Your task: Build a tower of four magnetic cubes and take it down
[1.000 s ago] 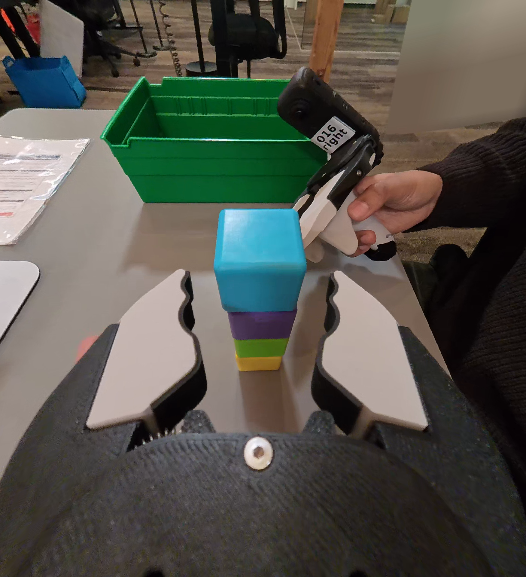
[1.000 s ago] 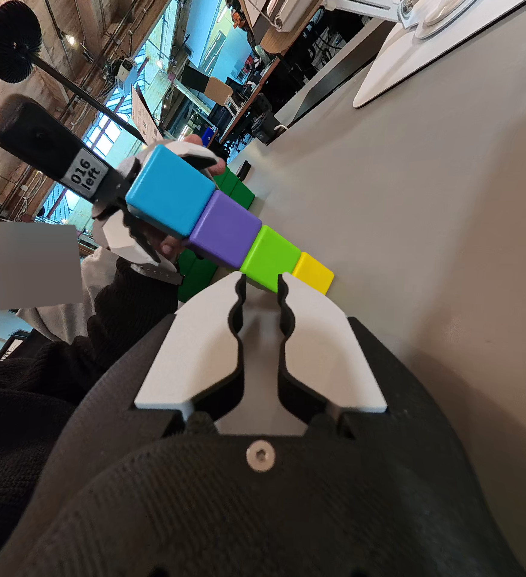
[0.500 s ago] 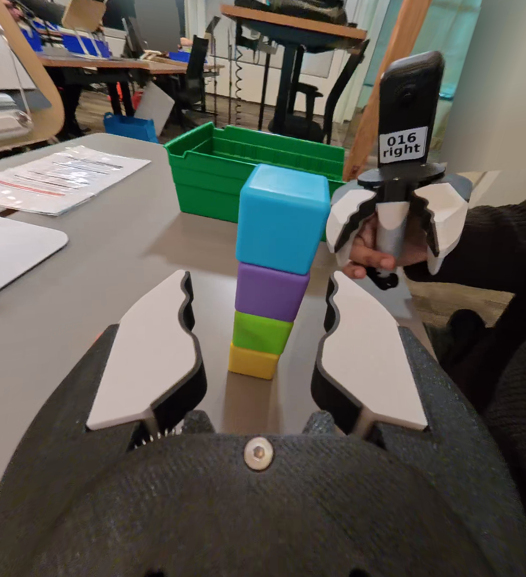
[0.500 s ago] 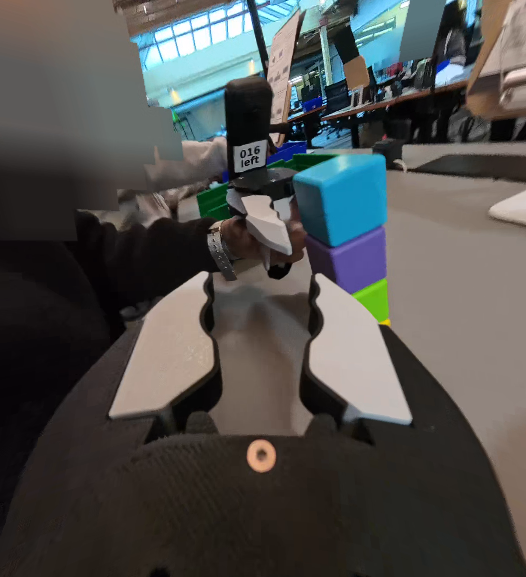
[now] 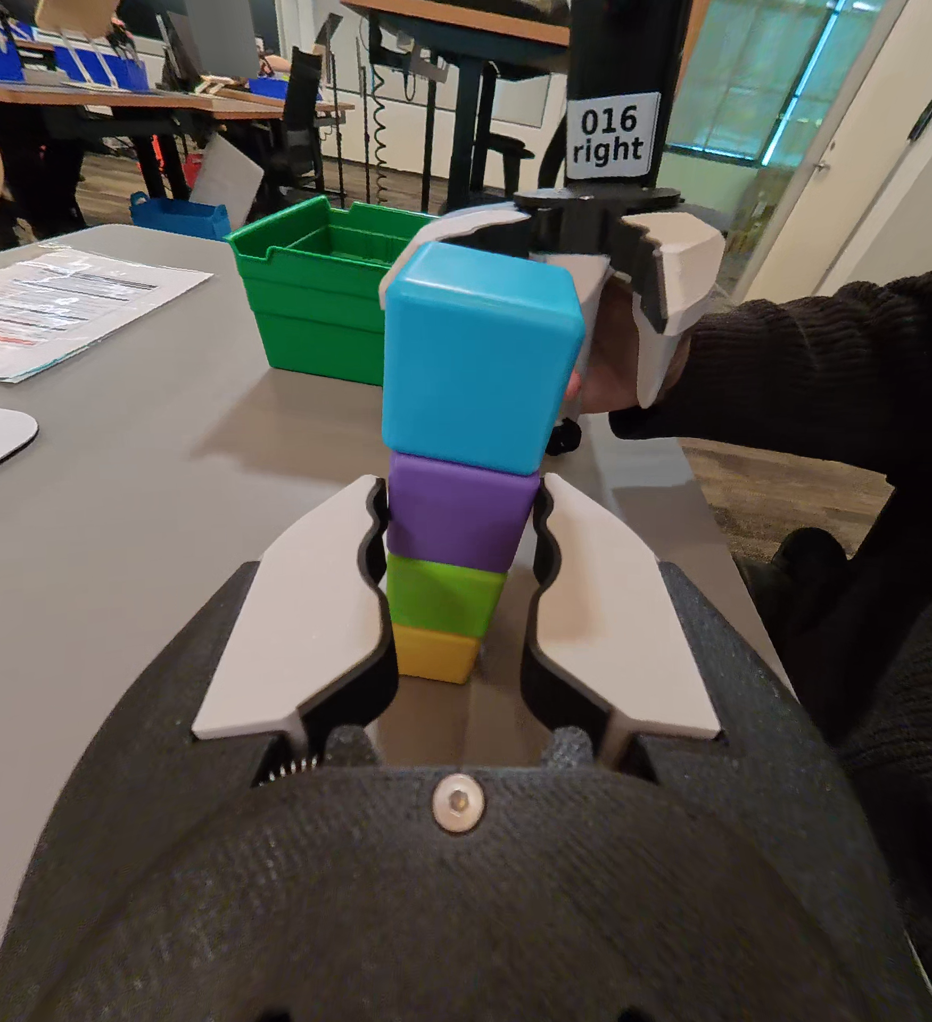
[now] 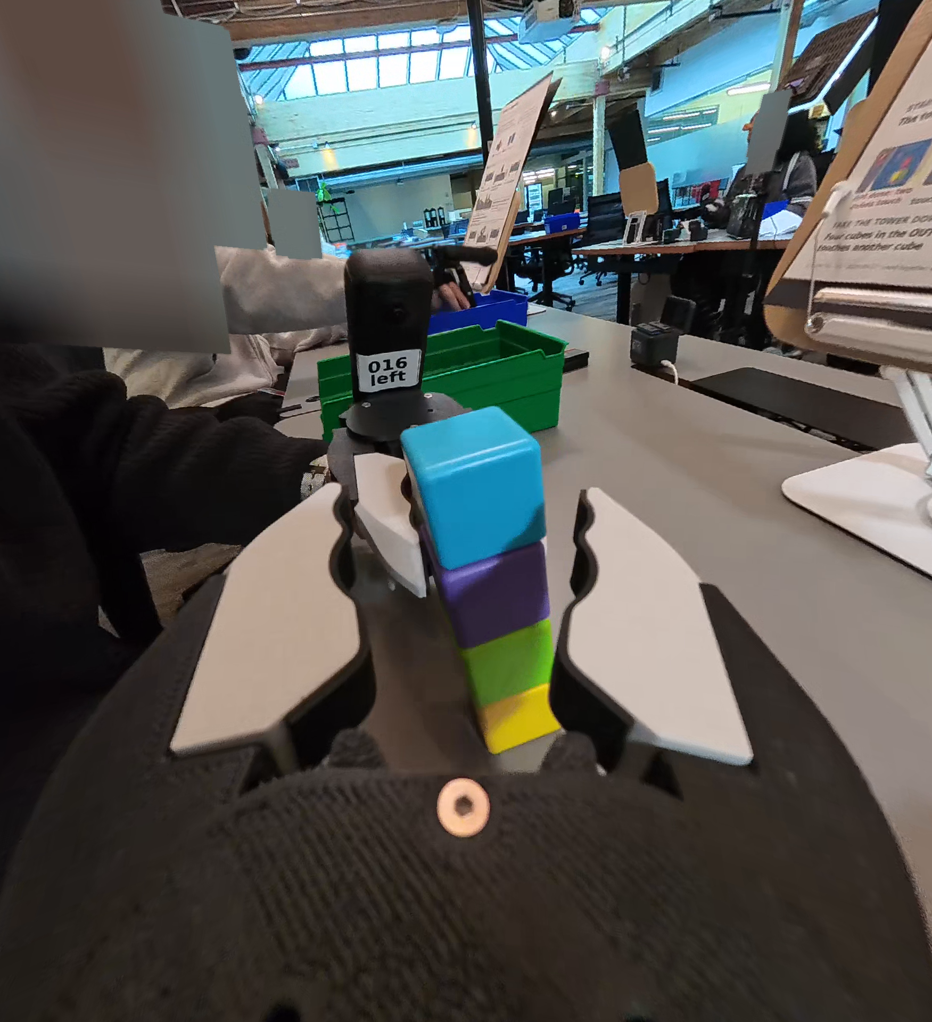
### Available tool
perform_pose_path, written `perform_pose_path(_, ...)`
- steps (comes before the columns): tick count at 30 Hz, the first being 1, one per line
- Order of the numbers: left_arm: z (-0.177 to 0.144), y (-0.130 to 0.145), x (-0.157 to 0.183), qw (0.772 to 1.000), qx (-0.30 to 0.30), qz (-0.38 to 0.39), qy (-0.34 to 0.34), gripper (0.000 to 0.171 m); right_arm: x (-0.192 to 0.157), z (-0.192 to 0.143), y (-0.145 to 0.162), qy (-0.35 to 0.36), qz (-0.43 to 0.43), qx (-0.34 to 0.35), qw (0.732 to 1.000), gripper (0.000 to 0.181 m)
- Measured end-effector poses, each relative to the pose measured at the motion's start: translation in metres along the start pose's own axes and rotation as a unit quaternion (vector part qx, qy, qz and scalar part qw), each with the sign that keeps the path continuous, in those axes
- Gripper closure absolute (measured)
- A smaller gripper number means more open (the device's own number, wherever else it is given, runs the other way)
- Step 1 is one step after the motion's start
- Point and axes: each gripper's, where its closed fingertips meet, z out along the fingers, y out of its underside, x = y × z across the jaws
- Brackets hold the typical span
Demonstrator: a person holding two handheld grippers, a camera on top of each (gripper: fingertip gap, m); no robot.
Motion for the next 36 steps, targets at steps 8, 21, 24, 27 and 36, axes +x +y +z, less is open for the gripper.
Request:
perform_pose_path(8, 0.007, 0.001, 0.010, 1.000, -0.009, 0.010, 0.015, 0.121, 0.004, -0.001, 0.006, 0.029, -0.022, 0.002, 0.999, 0.110)
perform_pose_path(21, 0.008, 0.002, 0.011, 0.999, -0.022, 0.031, 0.006, 0.122, 0.002, 0.011, 0.013, 0.027, -0.027, -0.012, 0.999, 0.128)
perform_pose_path(24, 0.007, 0.002, 0.010, 0.999, -0.022, 0.031, 0.004, 0.122, 0.002, 0.012, 0.012, 0.030, -0.028, -0.011, 0.999, 0.128)
perform_pose_path(27, 0.007, 0.000, 0.009, 0.999, -0.020, 0.032, 0.001, 0.122, 0.003, 0.012, 0.011, 0.033, -0.026, -0.008, 0.999, 0.129)
perform_pose_path(36, 0.006, -0.004, 0.007, 1.000, -0.012, 0.027, -0.007, 0.122, 0.007, 0.012, 0.006, 0.054, -0.018, 0.003, 0.998, 0.129)
